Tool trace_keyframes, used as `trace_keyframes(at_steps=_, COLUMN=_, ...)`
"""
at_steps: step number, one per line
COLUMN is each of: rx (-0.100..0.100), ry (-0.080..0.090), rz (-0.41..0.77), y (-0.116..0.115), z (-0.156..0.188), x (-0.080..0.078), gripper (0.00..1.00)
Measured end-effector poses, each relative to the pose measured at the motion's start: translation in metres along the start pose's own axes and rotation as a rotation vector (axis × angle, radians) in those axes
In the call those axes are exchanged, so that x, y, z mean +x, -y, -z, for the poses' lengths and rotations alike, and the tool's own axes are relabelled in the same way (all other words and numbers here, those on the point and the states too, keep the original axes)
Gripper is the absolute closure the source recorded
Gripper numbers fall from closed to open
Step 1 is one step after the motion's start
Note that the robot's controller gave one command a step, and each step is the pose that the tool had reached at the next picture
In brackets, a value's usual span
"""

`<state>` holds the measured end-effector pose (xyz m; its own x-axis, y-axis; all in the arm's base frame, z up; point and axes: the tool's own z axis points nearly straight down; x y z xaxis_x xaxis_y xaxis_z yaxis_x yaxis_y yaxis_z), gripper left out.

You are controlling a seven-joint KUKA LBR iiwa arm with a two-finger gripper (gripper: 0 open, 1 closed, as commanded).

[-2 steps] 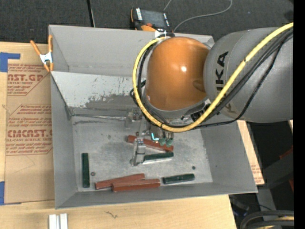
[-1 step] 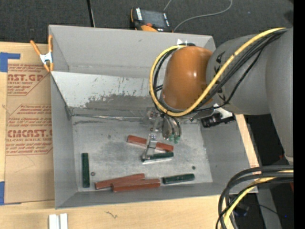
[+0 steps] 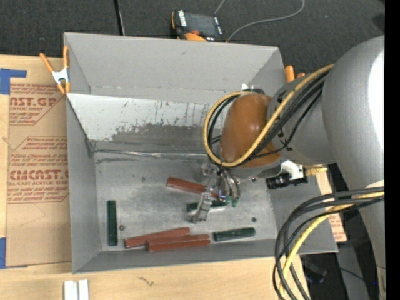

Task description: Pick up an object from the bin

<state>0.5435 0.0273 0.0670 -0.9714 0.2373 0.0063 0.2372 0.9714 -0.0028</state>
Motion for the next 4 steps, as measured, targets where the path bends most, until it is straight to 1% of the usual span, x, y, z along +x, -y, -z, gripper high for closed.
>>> trace_keyframes(at_steps=1, rx=-0.004, ry=0.006, rz=0.002, y=-0.003, z=0.005, x=-0.002, gripper=1.0)
trace_keyframes(at_steps=2, rx=-0.006, ry=0.014, rz=0.013, y=0.005, z=0.136, x=0.02, gripper=1.0)
trace_keyframes(at_steps=3, rx=-0.003, ry=0.004, rz=0.1, y=-0.025, z=0.121, x=0.063, gripper=1.0)
trace_keyframes(at_steps=4, rx=-0.002, ry=0.0, rz=0.102, y=-0.056, z=0.057, x=0.071, gripper=1.0)
